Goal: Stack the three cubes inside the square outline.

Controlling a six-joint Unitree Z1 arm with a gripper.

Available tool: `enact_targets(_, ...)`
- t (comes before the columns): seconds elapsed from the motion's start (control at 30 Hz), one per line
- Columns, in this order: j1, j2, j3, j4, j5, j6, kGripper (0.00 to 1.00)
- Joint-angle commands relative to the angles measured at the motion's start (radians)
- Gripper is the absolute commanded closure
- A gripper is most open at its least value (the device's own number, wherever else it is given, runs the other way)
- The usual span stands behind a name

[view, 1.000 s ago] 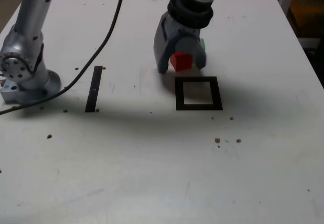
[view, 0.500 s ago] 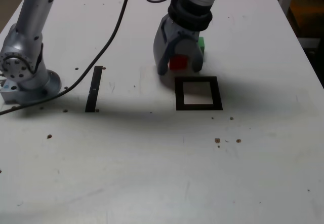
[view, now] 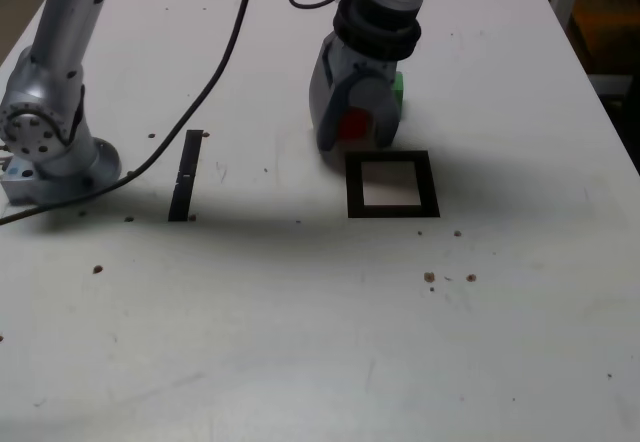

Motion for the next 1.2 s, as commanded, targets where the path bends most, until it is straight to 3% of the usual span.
enact_targets(0.0, -0.010, -0.023, 0.011, 0.008, -0.002, -0.011, 0.76)
enact_targets(0.23, -0.104, -0.144, 0.055, 0.034, 0.002, -0.114, 0.76)
enact_targets(0.43, -0.202, -0.180, 0.042, 0.039, -0.008, -0.195, 0.76)
enact_targets(0.77, -0.316, -0.130, -0.052, 0.038, -0.024, -0.276, 0.76)
enact_targets(1.17, -0.341, -0.043, -0.087, 0.043, -0.033, -0.274, 0.76)
